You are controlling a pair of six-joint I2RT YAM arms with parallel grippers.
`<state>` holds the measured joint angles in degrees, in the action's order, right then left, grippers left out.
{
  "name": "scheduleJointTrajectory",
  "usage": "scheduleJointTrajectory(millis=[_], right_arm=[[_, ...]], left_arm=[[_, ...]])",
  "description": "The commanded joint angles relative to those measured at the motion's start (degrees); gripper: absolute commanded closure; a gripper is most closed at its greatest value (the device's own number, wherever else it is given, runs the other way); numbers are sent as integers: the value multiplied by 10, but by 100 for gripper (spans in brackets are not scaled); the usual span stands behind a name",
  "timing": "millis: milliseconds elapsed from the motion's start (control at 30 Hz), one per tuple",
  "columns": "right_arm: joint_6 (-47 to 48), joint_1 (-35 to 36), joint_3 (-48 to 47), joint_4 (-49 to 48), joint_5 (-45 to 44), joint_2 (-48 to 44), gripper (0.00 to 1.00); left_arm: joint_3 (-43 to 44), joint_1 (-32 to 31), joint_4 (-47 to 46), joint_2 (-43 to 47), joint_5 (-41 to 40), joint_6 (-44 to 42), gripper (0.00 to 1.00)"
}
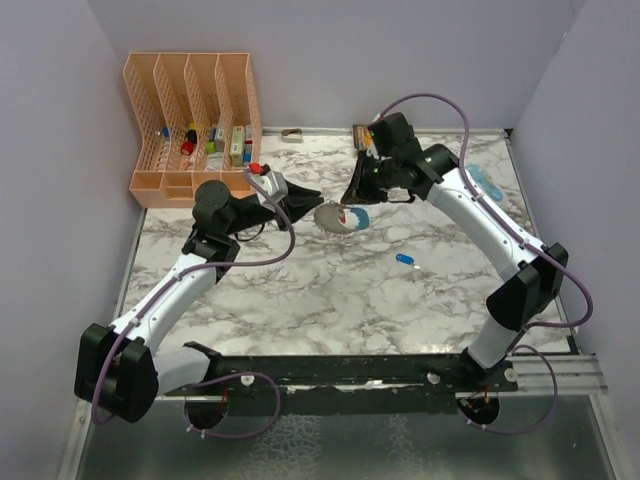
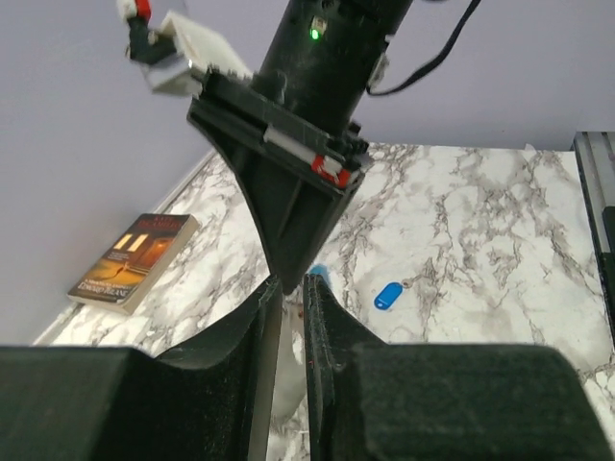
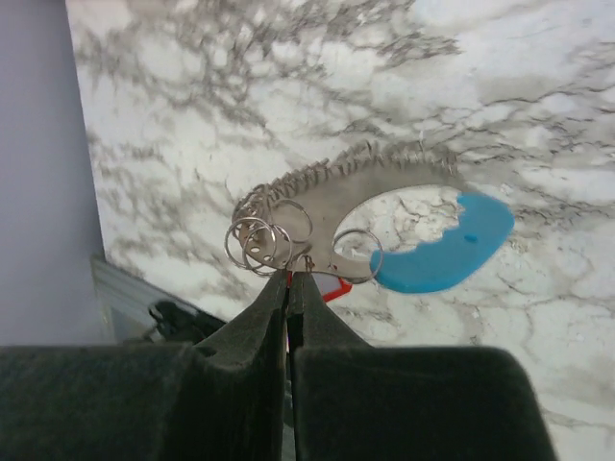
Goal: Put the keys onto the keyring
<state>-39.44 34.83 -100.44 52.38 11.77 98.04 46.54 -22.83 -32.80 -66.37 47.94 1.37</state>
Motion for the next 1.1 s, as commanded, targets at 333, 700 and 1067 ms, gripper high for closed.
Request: scheduleJointTrajectory(millis=[333, 700, 1067], right_arm=[[-360, 2, -116, 197, -147, 58, 99], [-356, 2, -103, 175, -131, 40, 99], [-356, 5, -105, 162, -112, 30, 99]], left_arm=[[30, -35, 53, -46, -6, -107, 70], [-3, -37, 80, -68, -32, -326, 67], [11, -40, 81, -83, 30, -348, 64]])
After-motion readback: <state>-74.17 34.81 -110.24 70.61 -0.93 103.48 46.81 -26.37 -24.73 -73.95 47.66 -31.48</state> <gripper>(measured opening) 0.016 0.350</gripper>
